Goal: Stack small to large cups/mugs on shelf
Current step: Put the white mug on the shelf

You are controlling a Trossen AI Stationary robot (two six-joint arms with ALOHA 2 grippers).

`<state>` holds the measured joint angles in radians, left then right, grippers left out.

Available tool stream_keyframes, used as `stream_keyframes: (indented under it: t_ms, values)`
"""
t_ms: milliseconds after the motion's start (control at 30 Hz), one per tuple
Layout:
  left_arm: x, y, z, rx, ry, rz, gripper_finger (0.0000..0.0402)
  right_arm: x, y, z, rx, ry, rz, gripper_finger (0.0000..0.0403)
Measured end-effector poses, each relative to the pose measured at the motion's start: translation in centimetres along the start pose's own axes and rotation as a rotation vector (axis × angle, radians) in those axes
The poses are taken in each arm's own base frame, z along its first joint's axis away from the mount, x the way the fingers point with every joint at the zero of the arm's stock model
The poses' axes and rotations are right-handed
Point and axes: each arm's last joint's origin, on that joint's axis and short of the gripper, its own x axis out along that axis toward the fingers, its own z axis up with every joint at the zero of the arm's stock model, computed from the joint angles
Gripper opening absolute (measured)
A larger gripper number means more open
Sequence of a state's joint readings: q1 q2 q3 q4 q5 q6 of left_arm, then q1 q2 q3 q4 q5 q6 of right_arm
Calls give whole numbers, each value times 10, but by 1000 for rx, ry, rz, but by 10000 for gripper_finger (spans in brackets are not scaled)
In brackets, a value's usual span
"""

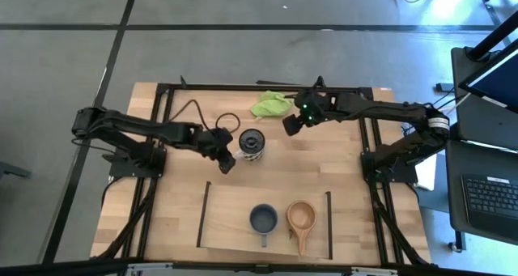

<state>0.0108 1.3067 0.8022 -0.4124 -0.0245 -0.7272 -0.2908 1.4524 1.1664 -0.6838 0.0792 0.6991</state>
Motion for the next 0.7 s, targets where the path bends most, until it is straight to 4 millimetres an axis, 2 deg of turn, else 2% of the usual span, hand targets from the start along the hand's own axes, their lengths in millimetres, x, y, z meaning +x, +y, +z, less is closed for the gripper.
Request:
stream_keyframes:
  t_ms: [200, 500, 700]
  values:
    - [19, -5, -1, -10, -17, 66, 144, -5, -1, 0, -6, 6, 22, 232]
    - [24, -14, 11, 23, -76, 132, 147, -5, -3, -2, -29, 33, 6, 232]
    - [36, -8, 1, 43, 10, 216, 147, -5, -4, -2, -44, 41, 1, 232]
